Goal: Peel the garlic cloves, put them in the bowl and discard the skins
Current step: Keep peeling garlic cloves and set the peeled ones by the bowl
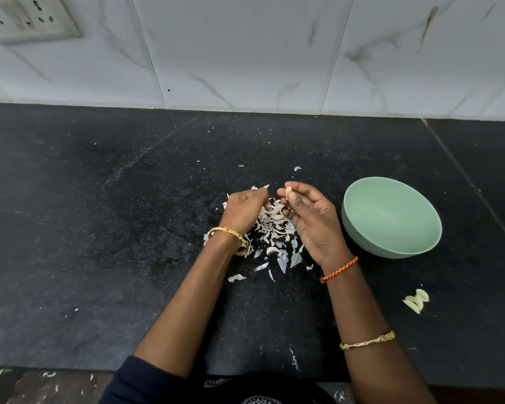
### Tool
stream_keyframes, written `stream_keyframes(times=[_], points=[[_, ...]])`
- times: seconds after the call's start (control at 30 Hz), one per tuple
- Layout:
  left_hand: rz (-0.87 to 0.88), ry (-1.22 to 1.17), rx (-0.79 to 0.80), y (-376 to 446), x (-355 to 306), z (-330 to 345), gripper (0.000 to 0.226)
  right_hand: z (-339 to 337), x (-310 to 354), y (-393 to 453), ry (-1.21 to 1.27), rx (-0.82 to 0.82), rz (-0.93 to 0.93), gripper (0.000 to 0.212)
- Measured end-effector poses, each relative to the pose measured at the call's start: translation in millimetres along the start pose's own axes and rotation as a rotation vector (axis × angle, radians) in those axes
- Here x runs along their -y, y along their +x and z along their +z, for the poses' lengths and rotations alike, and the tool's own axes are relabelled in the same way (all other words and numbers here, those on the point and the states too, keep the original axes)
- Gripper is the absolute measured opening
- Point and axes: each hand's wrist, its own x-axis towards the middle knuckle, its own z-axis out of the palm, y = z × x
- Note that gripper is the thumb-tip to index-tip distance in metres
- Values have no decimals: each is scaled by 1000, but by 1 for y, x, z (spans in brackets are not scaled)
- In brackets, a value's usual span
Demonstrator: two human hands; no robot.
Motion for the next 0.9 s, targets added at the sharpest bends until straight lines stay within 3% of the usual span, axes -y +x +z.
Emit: stream_keyframes(times=[0.17,0.3,0.7,0.9], points=[[280,2,25,0,3,-3,37,-3,3,1,30,-18,41,20],[419,45,75,2,2,-11,4,-7,5,1,-90,-45,-3,20],[789,452,-52,2,12,-13,12,-6,12,1,-314,-83,-108,20],[787,475,-16,5,12,-13,11,-8,11,2,-291,-104,-128,16]])
